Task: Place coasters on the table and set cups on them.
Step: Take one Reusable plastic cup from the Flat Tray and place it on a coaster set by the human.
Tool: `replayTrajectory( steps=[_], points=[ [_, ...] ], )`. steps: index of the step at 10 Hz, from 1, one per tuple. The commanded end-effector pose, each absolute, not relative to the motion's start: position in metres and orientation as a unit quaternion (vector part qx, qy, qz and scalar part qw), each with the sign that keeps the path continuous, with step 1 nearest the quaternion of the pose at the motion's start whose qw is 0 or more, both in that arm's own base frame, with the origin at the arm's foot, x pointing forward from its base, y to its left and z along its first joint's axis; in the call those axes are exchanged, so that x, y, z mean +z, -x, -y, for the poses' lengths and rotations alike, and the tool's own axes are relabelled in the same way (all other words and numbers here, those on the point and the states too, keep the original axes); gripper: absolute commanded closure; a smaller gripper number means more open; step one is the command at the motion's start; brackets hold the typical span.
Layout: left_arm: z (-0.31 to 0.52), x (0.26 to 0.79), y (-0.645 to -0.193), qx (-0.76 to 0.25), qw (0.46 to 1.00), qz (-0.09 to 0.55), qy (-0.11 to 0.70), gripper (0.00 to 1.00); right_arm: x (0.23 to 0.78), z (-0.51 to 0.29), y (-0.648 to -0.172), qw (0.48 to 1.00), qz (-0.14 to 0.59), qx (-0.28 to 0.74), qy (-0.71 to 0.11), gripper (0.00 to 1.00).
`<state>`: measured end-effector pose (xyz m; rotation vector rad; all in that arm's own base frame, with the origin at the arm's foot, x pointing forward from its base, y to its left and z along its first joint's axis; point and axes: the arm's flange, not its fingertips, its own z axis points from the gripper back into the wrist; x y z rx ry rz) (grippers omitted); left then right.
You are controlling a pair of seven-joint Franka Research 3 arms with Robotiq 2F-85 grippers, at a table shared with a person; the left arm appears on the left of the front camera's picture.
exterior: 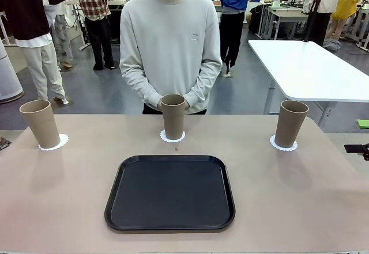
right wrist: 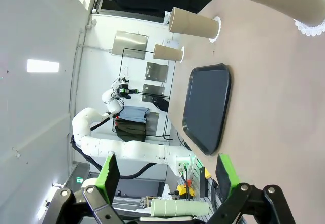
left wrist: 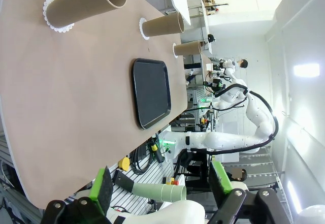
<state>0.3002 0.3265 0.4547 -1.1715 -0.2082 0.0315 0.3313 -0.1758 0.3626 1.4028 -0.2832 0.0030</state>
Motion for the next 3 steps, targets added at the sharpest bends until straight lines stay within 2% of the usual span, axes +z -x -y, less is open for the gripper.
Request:
replayTrajectory(
  steps=[1, 3],
  points=[
    [-0.3263, 0.4583, -0.2991, 0.021, 0.827, 0.096, 0.553, 0.0, 0.3623, 0.1758, -0.3303, 0.75, 0.129, 0.002, -0.648, 0.0],
    [-0.3263, 0.4583, -0.2991, 0.021, 0.827, 0.096, 0.553, 0.0, 0.3623, 0.1758, -0.3303, 0.75, 0.129, 0.002, -0.648, 0.0]
  ],
)
